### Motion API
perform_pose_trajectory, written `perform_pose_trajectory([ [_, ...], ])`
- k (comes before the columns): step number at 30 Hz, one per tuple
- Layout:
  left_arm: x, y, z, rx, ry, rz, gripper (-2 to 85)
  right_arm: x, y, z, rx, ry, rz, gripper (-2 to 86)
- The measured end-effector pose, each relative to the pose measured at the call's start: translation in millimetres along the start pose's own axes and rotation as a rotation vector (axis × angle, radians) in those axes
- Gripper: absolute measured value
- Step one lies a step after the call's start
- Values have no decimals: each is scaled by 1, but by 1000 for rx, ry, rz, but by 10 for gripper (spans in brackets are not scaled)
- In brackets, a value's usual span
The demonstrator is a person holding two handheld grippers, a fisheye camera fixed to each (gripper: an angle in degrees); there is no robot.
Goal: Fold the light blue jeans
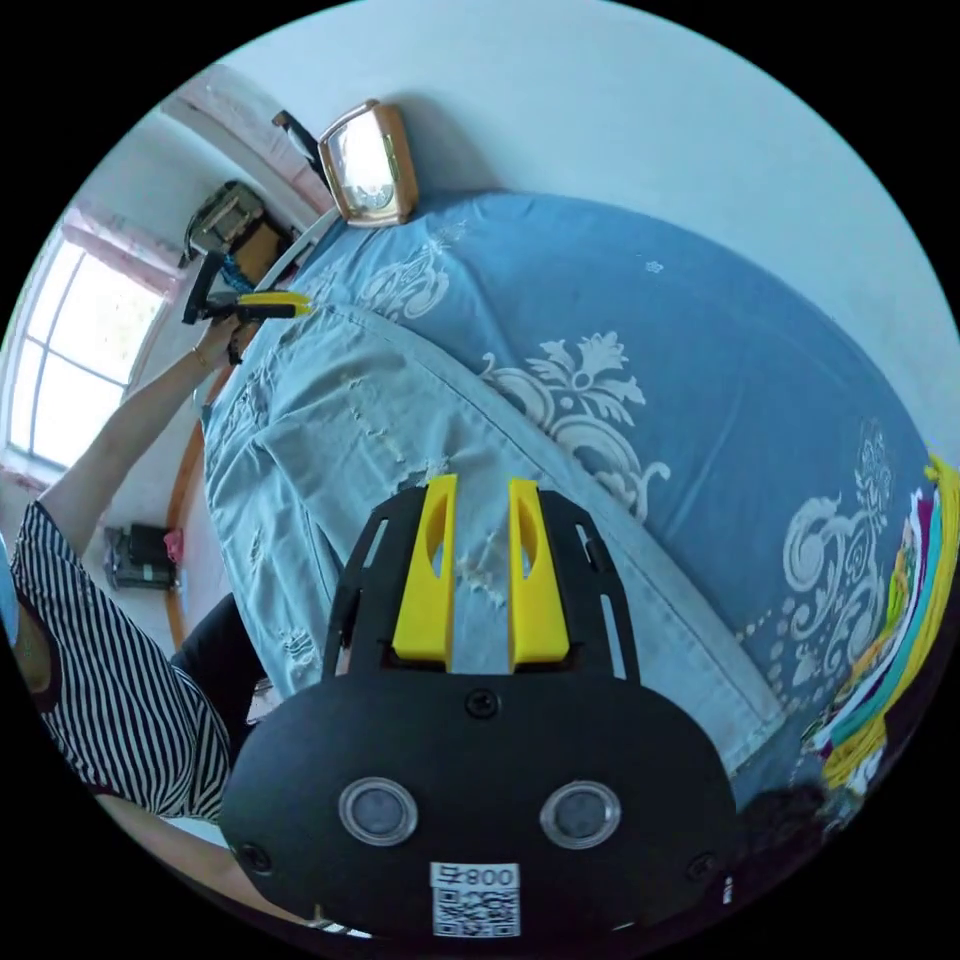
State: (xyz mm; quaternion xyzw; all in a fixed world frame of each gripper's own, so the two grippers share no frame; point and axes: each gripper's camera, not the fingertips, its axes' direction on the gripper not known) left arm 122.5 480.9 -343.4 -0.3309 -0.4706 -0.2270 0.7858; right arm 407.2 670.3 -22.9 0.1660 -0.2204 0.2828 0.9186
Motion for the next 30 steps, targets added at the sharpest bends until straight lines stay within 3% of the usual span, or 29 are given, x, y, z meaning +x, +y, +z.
perform_pose_trajectory([
  [8, 30, -90, 33, -172, -101, 136, 95, -36, -86, 57, -123, 105, -120, 91],
  [14, 35, -109, 24, -153, 4, 123, 41, -61, -114, 83, -149, 170, -138, 81],
  [21, 47, -111, 2, -130, -41, 95, 16, -85, -138, 97, -165, 135, -92, 22],
  [30, 48, -72, -52, -54, -6, 88, 10, -137, -137, 88, -104, 136, -87, 8],
])
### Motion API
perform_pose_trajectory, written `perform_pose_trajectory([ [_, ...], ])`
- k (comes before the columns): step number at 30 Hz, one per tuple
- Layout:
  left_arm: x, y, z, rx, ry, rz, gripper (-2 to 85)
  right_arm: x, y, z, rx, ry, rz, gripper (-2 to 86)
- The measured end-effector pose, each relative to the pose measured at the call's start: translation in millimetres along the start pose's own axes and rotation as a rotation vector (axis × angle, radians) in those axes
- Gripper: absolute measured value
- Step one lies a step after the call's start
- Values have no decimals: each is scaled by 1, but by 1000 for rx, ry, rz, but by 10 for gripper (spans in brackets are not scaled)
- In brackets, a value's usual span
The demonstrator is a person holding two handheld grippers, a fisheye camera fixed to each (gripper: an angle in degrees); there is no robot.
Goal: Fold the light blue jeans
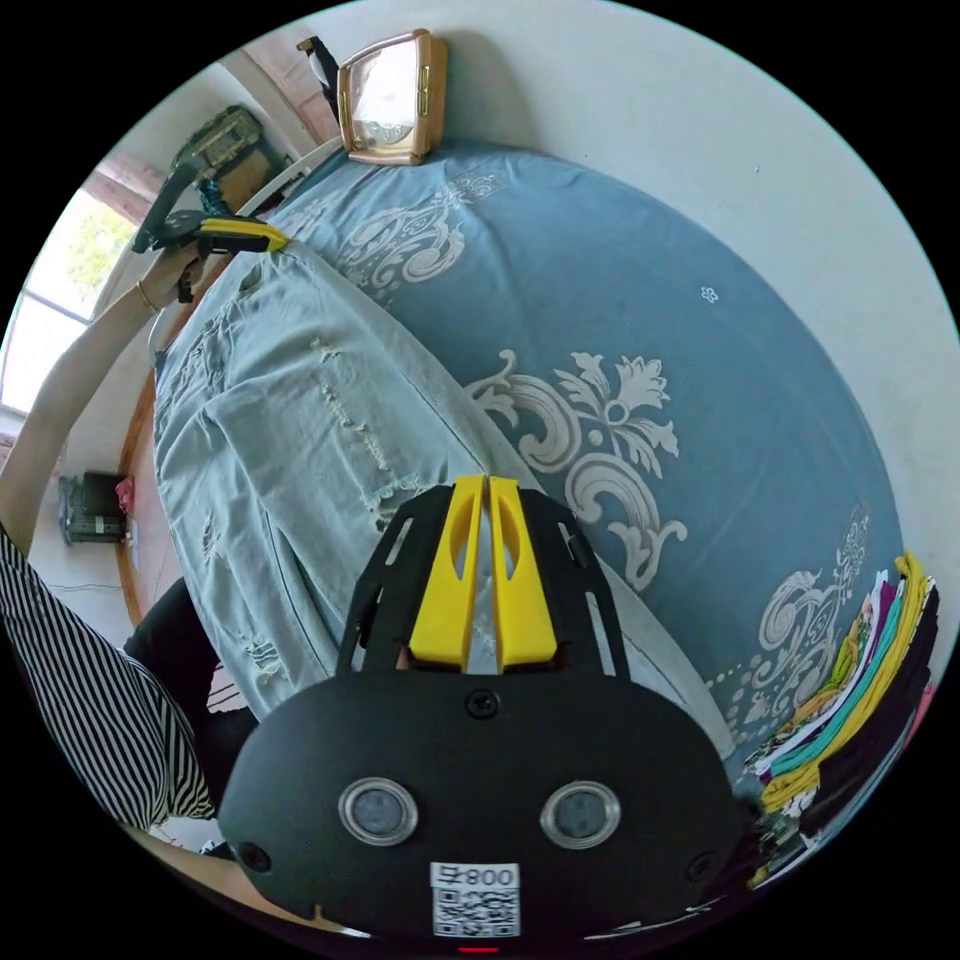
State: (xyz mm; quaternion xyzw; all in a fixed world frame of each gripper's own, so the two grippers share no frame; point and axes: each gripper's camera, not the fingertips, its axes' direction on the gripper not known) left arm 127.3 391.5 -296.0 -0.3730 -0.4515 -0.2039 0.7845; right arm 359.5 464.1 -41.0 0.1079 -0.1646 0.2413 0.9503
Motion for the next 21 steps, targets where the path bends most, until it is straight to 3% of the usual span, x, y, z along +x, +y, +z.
perform_pose_trajectory([
  [9, 11, 108, -64, 90, 33, -8, 8, -90, 43, -29, 89, 3, -46, 6],
  [21, 20, 336, -91, 140, 106, -157, 8, -226, 121, -3, 68, -16, -80, 7],
])
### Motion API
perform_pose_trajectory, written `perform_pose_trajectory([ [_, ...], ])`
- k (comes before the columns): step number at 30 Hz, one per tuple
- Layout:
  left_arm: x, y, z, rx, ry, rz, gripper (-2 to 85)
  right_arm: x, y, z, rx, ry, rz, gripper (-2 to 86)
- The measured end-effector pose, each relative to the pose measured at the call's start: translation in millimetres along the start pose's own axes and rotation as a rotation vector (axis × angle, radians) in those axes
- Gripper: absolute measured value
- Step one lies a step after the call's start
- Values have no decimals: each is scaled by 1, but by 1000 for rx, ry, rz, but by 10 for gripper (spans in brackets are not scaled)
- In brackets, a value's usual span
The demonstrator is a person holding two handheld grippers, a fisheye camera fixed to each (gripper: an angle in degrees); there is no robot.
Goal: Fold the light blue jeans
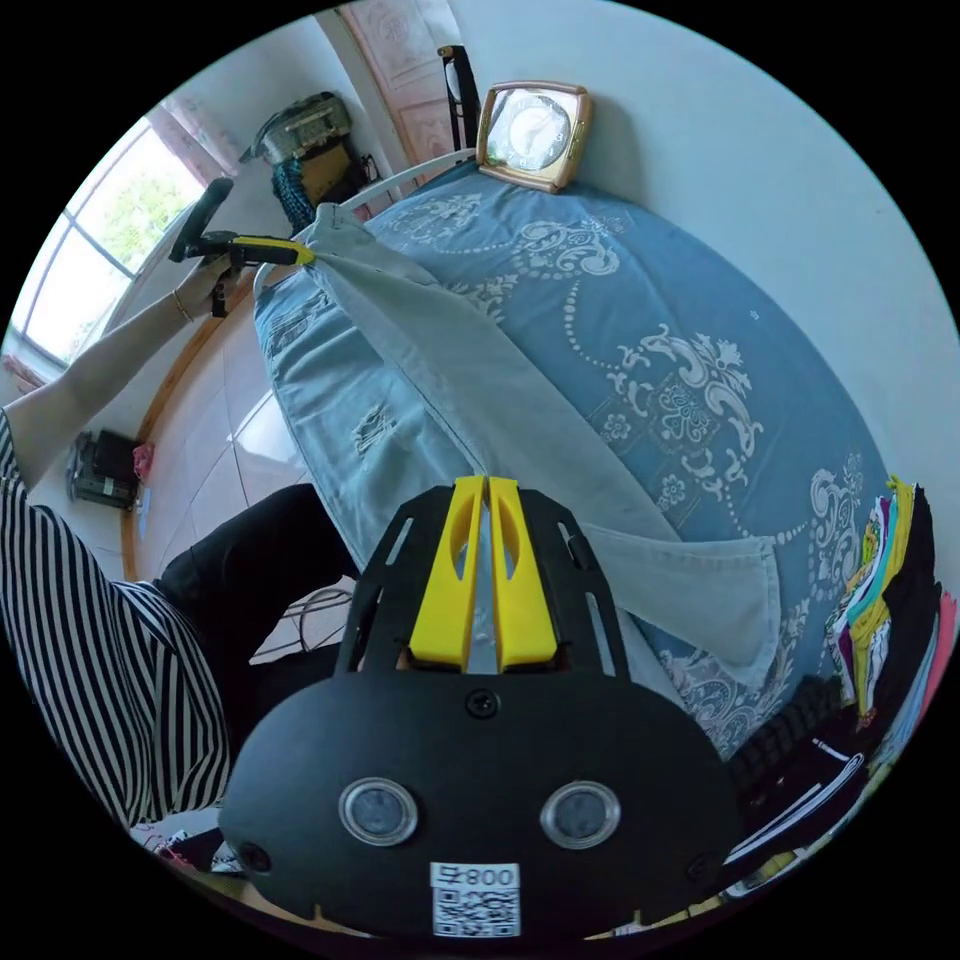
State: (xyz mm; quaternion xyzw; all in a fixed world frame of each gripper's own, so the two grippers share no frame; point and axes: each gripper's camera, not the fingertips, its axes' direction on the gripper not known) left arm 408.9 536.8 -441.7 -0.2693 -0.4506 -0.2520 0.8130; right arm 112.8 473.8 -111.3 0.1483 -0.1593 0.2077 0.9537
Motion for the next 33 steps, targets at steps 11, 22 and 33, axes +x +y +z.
perform_pose_trajectory([
  [11, -33, 171, 2, 9, 71, -160, 7, -68, 42, 35, -68, -19, 34, 7],
  [22, -60, 283, 10, -10, 76, -180, 11, -110, 78, 84, -139, -17, 57, 7],
  [33, -138, 412, 39, 191, 276, -689, 80, -108, 102, 130, -241, -40, 93, 8],
])
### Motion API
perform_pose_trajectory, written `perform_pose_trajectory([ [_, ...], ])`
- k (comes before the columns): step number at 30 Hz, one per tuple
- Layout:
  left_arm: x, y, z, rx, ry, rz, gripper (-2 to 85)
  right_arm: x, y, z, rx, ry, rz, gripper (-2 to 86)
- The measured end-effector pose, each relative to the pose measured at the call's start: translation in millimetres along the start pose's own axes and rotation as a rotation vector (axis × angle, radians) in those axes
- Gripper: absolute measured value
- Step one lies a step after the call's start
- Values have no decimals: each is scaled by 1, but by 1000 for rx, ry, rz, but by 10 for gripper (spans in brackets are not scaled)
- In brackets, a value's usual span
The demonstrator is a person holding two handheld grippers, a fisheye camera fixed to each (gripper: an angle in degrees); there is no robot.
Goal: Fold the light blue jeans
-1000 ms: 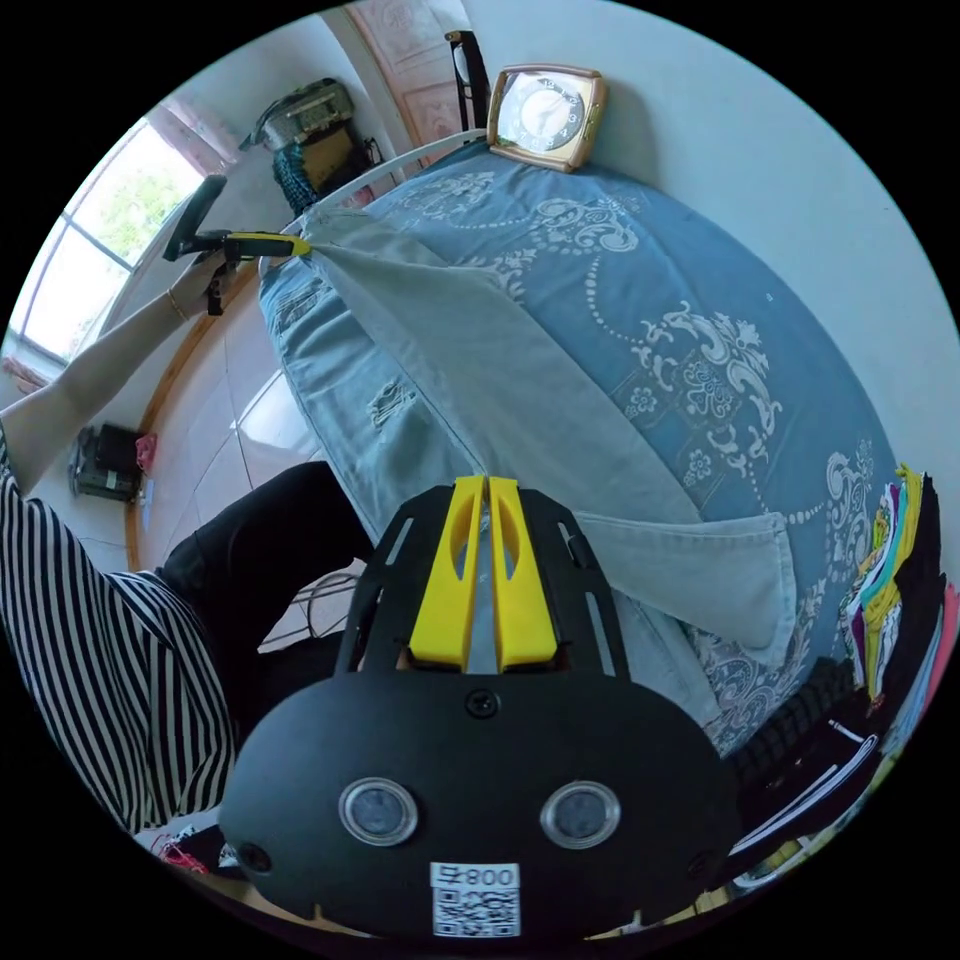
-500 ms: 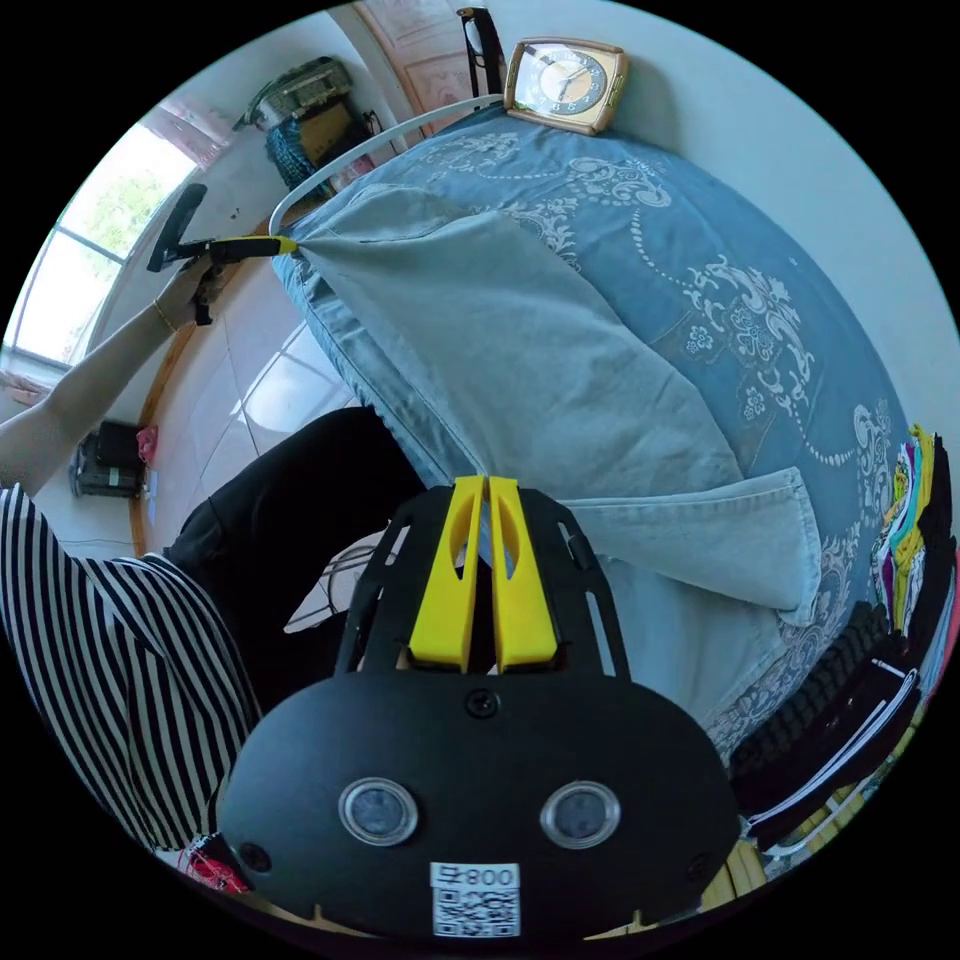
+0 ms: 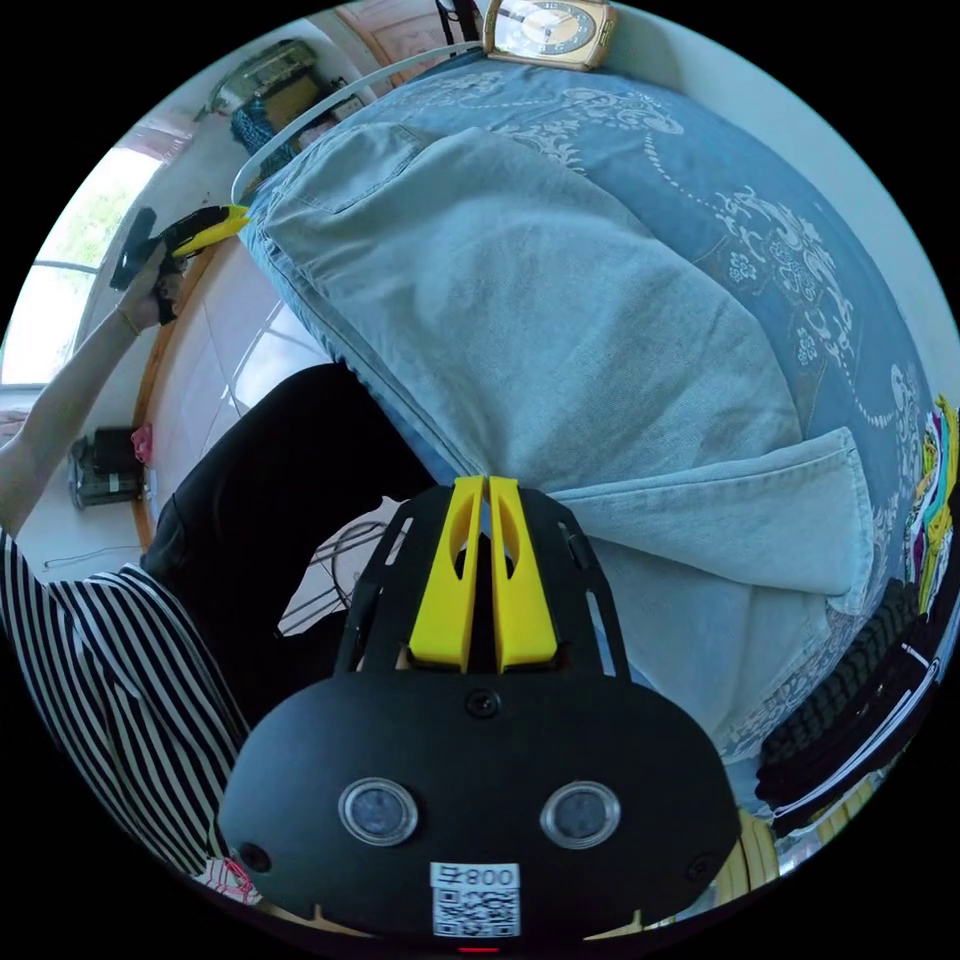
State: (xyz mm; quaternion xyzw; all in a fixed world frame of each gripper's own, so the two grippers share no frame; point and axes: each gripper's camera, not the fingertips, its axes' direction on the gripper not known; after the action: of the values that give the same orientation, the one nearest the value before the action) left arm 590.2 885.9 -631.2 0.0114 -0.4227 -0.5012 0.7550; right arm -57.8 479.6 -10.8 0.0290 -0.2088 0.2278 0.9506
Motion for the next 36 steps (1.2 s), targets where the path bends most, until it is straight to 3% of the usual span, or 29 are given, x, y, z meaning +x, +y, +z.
perform_pose_trajectory([
  [4, -45, 6, 13, 57, 134, -178, 89, 9, 12, 1, 18, -43, 26, 8],
  [8, -61, 10, 37, -13, 79, -240, 56, 15, 23, 1, 27, -55, 42, 9],
  [19, -45, 56, 17, 160, 98, -119, 12, 26, 64, -29, 123, -61, 42, 8],
  [25, -56, 87, 71, 111, 70, -279, 12, 42, 73, -3, 39, -60, 62, 10],
  [28, -45, 99, 90, 145, 104, -312, 15, 58, 82, -8, 52, -105, 91, 12],
  [36, 42, 129, 119, 178, -33, -172, 32, 109, 135, -40, 220, -323, 235, 17],
])
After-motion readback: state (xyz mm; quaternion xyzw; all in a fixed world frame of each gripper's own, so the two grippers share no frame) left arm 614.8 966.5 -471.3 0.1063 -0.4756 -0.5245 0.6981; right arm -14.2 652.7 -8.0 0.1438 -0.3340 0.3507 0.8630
